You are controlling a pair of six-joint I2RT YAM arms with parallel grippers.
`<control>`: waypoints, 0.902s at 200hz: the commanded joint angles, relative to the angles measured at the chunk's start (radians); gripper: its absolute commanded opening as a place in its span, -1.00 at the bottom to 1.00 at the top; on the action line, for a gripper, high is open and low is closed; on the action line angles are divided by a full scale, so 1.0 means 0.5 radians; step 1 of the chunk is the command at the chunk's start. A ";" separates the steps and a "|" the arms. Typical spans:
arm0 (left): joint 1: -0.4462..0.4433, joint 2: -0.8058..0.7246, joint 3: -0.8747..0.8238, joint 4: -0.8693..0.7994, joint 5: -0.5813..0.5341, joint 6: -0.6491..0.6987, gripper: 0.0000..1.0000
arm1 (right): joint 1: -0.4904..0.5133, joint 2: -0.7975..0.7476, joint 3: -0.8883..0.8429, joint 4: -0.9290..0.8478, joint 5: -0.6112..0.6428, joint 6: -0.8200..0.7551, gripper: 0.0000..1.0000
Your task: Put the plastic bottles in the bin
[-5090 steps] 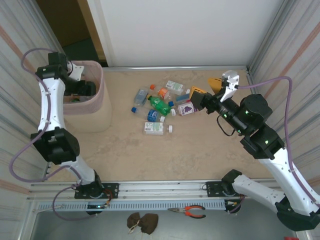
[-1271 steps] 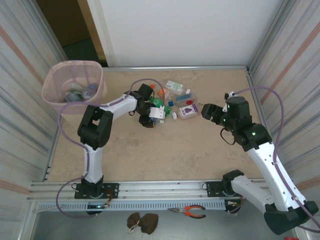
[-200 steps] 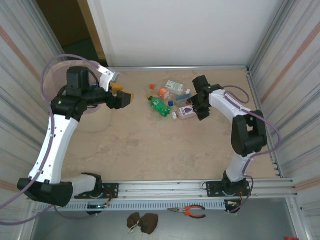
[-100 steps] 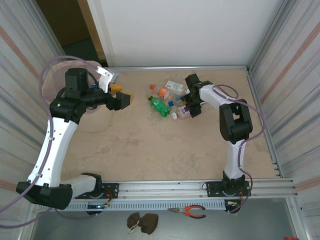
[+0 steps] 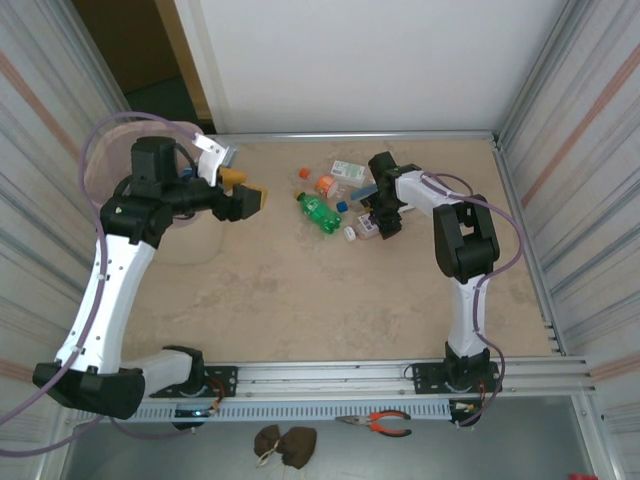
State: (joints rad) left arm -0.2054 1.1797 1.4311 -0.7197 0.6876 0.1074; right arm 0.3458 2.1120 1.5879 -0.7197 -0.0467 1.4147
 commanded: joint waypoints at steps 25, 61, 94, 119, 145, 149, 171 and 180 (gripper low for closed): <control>-0.016 -0.046 -0.028 0.052 0.056 -0.038 0.57 | -0.014 -0.109 -0.124 -0.073 0.102 0.062 0.38; -0.034 -0.062 -0.049 0.097 0.063 -0.080 0.56 | -0.020 -0.254 -0.229 -0.070 0.151 0.026 0.33; -0.060 -0.081 -0.092 0.174 0.089 -0.135 0.55 | -0.008 -0.456 -0.339 -0.067 0.235 -0.083 0.30; -0.075 -0.100 -0.151 0.298 0.134 -0.186 0.55 | 0.019 -0.647 -0.416 -0.028 0.309 -0.292 0.25; -0.079 -0.116 -0.228 0.481 0.215 -0.281 0.53 | 0.074 -0.895 -0.531 0.128 0.360 -0.688 0.22; -0.082 -0.116 -0.242 0.508 0.226 -0.293 0.53 | 0.085 -0.935 -0.546 0.157 0.357 -0.755 0.22; -0.088 -0.129 -0.312 0.708 0.251 -0.419 0.49 | 0.133 -1.170 -0.650 0.328 0.337 -1.059 0.20; -0.089 -0.137 -0.341 0.799 0.256 -0.476 0.48 | 0.141 -1.273 -0.698 0.421 0.279 -1.179 0.17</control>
State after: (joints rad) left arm -0.2405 1.1416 1.2957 -0.4786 0.7681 -0.0364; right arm 0.3977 1.5955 1.2892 -0.6262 0.0994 1.0588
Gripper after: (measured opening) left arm 0.747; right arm 0.653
